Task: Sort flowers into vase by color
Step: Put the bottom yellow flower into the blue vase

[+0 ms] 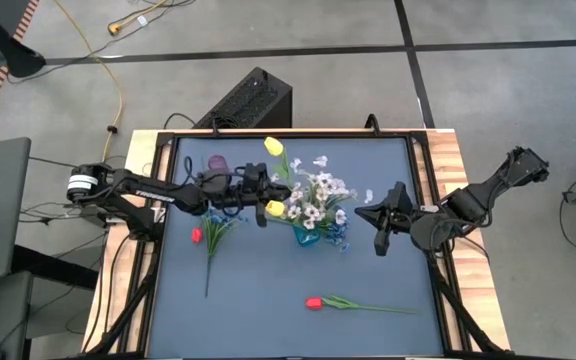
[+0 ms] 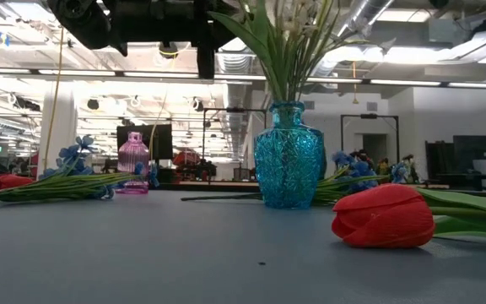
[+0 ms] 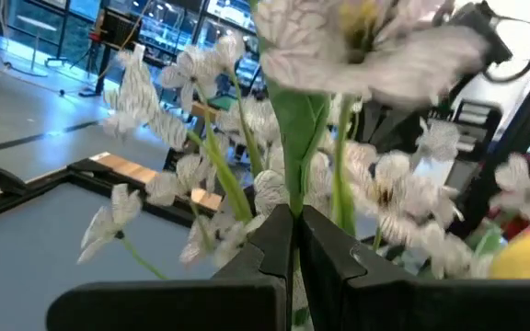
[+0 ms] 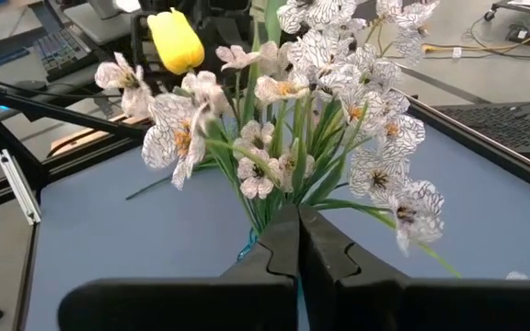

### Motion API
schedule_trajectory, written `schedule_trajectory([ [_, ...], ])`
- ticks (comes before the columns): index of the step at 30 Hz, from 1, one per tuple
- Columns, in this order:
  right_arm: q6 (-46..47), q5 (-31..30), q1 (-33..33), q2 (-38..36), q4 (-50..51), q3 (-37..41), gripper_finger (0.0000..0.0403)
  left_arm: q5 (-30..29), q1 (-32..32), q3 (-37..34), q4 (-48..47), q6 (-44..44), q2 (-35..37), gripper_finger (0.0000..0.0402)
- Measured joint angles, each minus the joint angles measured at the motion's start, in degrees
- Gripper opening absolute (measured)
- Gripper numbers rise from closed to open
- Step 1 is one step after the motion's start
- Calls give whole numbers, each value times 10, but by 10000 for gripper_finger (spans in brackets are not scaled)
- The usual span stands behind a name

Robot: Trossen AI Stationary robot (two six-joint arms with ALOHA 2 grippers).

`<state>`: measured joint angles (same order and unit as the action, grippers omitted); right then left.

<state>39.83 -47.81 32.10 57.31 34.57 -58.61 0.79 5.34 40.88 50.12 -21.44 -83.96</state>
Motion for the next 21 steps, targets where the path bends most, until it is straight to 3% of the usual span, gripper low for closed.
schedule_trajectory([
  [9,0,0,0,0,0,0,31,-2,-13,0,-15,22,0,0],
  [17,-19,0,0,0,-12,0,25,28,-43,0,-16,141,0,0],
  [21,-24,0,0,0,-12,0,29,36,-50,0,-25,152,0,0],
])
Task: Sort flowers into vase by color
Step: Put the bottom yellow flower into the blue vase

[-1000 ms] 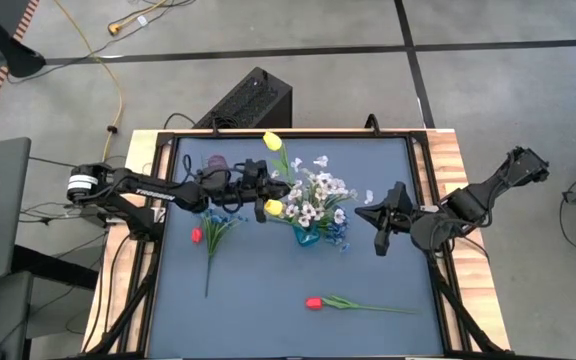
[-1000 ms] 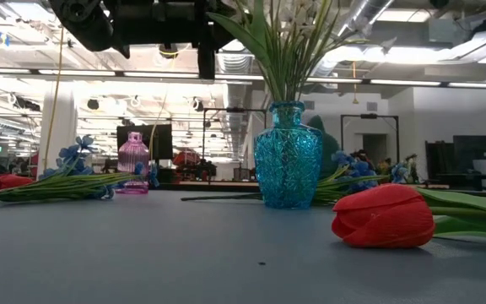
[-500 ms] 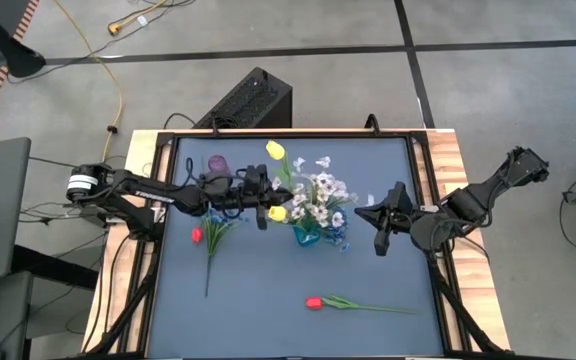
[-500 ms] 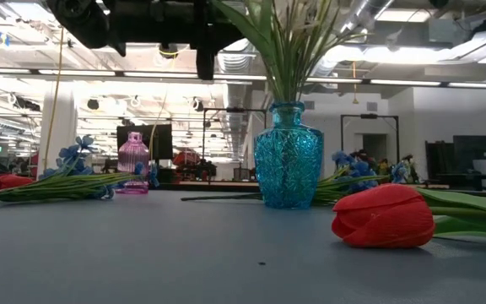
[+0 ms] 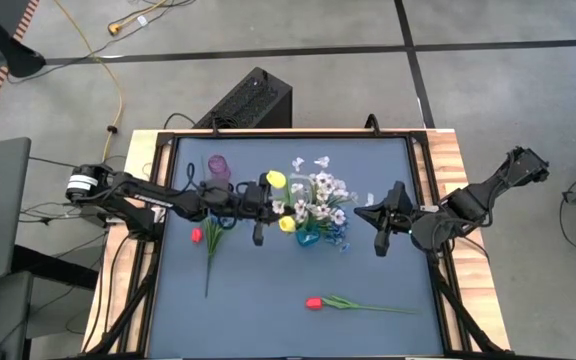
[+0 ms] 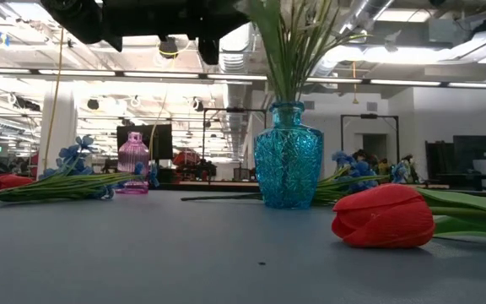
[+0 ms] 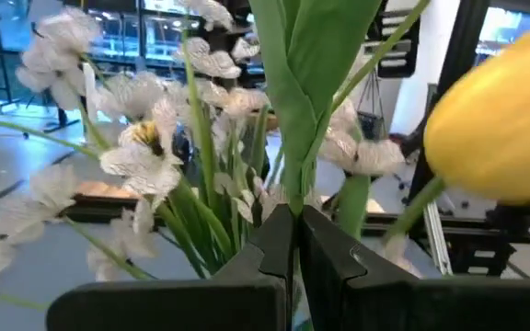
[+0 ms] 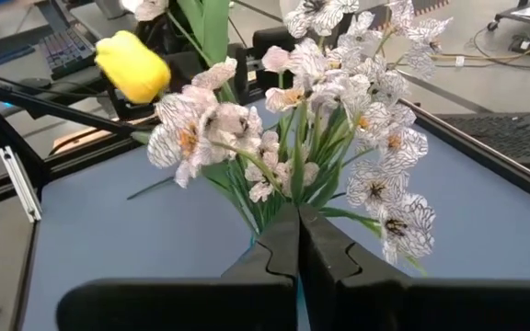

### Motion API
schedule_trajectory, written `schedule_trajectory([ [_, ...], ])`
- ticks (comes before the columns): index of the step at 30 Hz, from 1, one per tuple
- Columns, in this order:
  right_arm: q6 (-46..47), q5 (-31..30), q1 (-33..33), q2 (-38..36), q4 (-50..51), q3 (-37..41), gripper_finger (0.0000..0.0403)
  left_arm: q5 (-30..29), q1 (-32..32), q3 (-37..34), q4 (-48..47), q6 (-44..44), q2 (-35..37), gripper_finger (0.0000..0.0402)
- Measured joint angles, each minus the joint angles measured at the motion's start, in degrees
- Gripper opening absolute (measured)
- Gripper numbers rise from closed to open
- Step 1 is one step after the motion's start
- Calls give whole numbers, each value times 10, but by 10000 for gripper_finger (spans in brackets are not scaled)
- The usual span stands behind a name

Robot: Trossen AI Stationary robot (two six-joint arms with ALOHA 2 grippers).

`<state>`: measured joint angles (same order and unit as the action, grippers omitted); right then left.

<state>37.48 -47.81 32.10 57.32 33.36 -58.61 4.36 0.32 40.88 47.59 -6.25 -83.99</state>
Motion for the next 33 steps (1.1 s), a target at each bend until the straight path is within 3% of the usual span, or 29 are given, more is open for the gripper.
schedule_trajectory([
  [17,0,0,0,0,-8,0,26,-6,7,0,-103,-64,-8,0],
  [25,0,0,0,0,-11,0,27,11,7,0,-80,-128,-59,0],
  [33,2,14,1,-3,-11,0,27,16,10,45,-80,-91,-70,0],
])
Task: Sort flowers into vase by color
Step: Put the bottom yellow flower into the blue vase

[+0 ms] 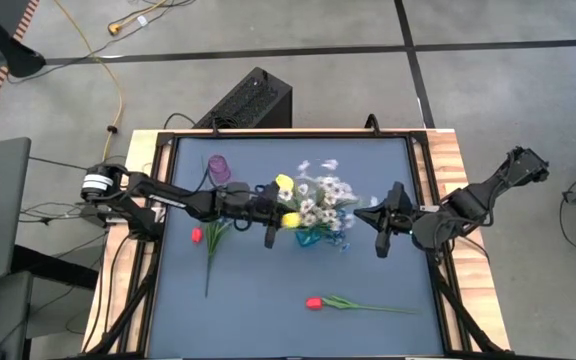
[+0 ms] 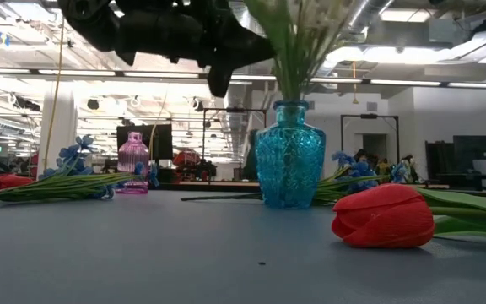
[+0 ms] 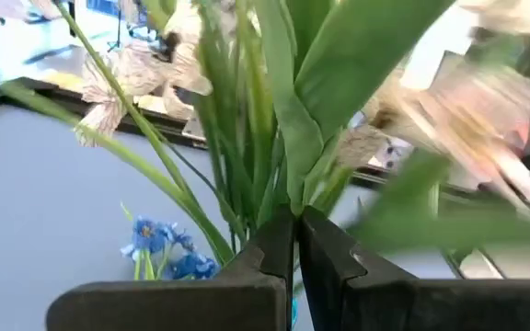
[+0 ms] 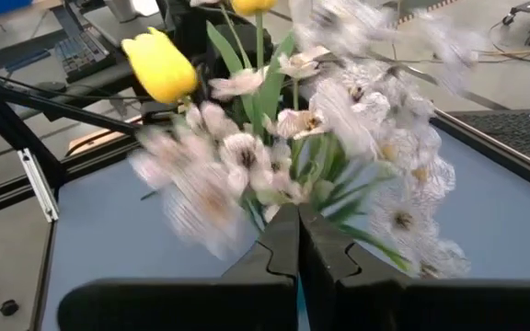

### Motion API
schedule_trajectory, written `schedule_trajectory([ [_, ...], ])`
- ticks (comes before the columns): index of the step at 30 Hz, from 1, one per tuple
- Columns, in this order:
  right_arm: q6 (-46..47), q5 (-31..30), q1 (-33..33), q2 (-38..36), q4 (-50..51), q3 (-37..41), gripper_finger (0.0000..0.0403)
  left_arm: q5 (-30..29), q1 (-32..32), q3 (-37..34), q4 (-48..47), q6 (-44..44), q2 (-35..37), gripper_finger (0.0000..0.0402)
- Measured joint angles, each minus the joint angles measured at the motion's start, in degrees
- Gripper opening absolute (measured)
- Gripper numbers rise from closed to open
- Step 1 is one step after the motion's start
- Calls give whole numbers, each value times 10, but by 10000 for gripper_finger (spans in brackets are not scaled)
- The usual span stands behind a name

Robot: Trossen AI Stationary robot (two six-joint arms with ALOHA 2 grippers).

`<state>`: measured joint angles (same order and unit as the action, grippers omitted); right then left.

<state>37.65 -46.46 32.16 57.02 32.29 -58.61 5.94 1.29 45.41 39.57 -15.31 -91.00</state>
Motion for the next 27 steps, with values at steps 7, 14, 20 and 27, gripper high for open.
schedule_trajectory([
  [7,-1,1,0,-5,0,0,27,13,11,21,-70,8,-8,0],
  [14,-6,1,0,-5,1,0,27,8,11,21,-102,6,-10,0],
  [20,-8,1,0,-5,2,0,27,8,10,21,-109,0,-10,0],
  [27,-9,1,0,-4,3,0,27,-2,10,21,-107,-14,-10,3],
])
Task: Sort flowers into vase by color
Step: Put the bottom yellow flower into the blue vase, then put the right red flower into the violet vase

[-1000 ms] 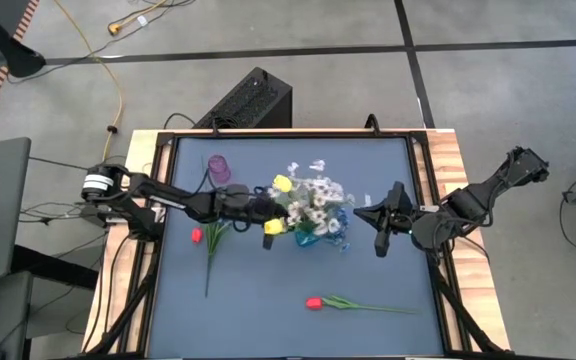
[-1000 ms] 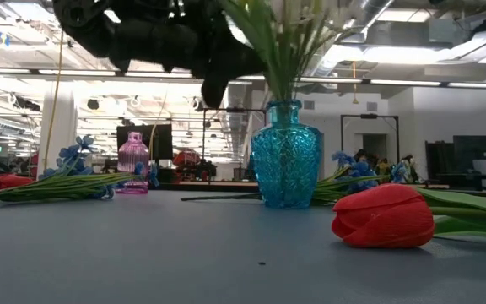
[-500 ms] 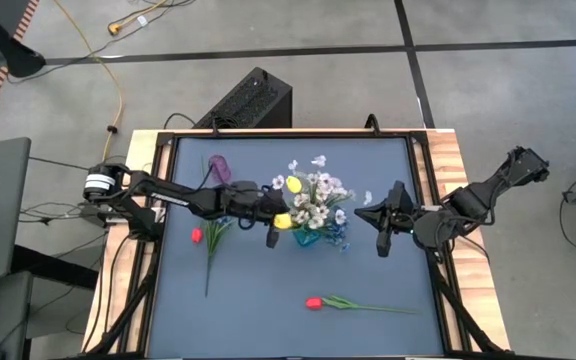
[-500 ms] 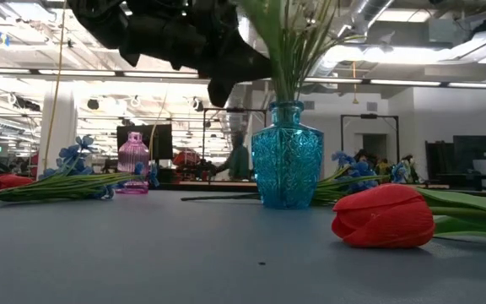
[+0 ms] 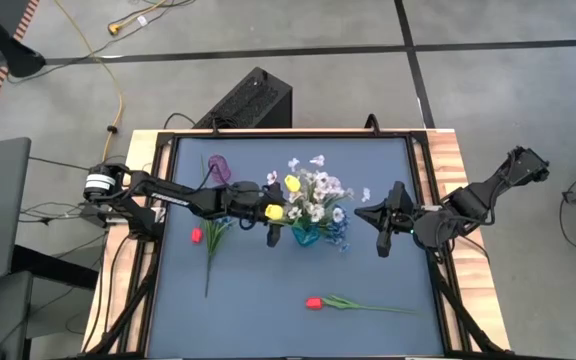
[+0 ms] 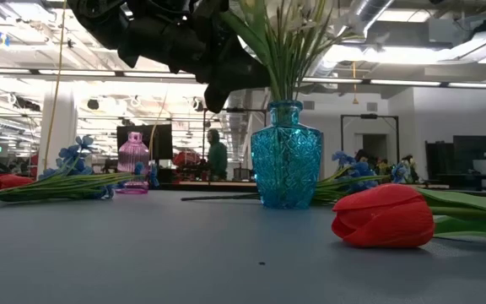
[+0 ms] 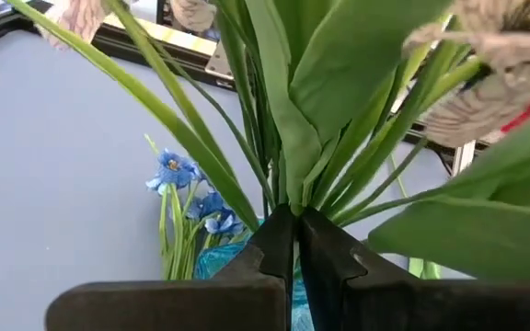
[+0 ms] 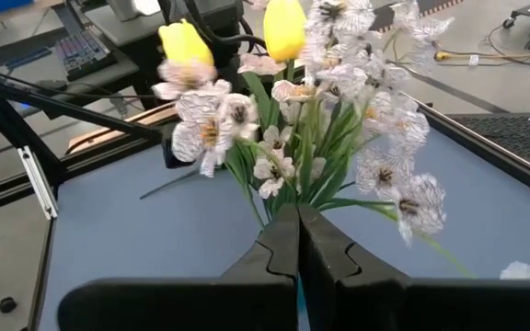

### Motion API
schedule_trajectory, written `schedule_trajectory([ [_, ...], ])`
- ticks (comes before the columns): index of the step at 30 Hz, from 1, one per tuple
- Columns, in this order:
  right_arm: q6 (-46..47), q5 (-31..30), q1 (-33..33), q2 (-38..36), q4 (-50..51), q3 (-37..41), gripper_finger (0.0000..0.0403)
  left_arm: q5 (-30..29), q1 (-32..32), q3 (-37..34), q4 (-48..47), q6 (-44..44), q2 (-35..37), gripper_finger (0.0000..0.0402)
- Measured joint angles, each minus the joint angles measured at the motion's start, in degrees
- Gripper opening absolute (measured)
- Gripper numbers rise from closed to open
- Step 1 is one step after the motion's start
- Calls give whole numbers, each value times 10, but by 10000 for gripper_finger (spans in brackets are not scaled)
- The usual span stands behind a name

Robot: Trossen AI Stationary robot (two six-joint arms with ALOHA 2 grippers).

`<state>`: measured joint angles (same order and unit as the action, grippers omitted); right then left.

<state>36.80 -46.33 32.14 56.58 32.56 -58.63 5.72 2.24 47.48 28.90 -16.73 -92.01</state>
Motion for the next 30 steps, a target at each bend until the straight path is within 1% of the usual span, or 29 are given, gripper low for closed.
schedule_trajectory([
  [3,0,0,0,0,0,0,27,0,0,0,0,-1,0,19],
  [8,0,0,0,0,0,0,27,2,3,0,0,-13,0,66],
  [12,2,12,0,0,0,0,27,22,12,0,0,-34,0,103],
  [15,2,15,0,0,-1,0,27,47,20,0,-7,-36,2,122],
  [20,2,16,0,0,-1,0,27,85,35,0,-43,-41,21,132],
  [23,2,19,0,0,-2,0,27,96,44,0,-66,-35,41,133],
  [30,2,62,0,0,-28,0,27,104,64,0,-133,-12,108,133],
])
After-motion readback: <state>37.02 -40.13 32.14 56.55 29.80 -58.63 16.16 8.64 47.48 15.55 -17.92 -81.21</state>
